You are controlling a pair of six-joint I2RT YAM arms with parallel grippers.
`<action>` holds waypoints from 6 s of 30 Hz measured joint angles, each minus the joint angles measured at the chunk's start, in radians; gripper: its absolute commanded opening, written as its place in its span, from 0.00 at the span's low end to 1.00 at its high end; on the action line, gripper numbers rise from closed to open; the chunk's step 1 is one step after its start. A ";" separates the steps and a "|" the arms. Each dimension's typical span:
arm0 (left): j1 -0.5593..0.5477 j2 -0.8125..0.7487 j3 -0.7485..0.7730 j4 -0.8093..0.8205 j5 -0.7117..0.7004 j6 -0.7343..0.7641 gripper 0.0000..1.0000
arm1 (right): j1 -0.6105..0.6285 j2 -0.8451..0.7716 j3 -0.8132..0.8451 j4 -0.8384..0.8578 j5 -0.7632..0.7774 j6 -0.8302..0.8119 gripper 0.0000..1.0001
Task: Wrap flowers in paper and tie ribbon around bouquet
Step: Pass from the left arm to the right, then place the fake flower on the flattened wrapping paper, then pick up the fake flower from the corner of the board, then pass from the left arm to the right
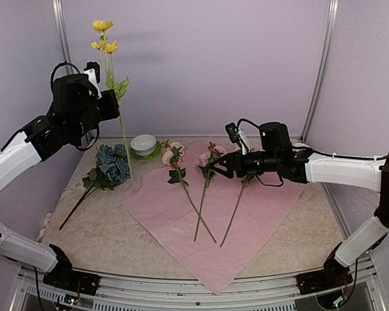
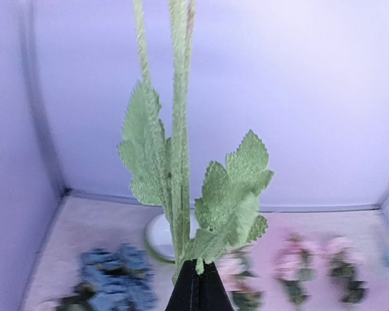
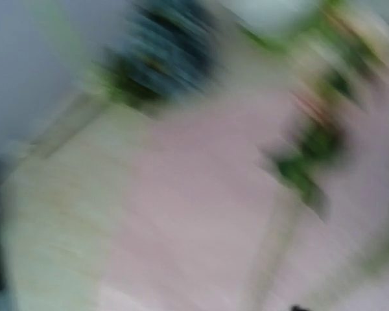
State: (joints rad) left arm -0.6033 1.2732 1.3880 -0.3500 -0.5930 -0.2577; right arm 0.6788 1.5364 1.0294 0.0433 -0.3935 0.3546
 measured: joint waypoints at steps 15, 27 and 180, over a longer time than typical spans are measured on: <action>-0.308 -0.007 -0.280 0.679 0.314 -0.336 0.00 | 0.117 -0.001 0.076 0.320 -0.182 0.039 1.00; -0.363 0.066 -0.359 0.921 0.395 -0.542 0.00 | 0.126 0.084 0.076 0.433 -0.190 0.076 1.00; -0.294 0.146 -0.304 0.639 0.670 -0.274 0.06 | 0.155 0.070 0.150 0.304 -0.082 -0.008 0.00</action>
State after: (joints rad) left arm -0.8974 1.4189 1.0840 0.2886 0.0769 -0.5316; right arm 0.8341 1.6062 1.1790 0.3473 -0.4751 0.3466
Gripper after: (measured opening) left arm 0.012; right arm 0.058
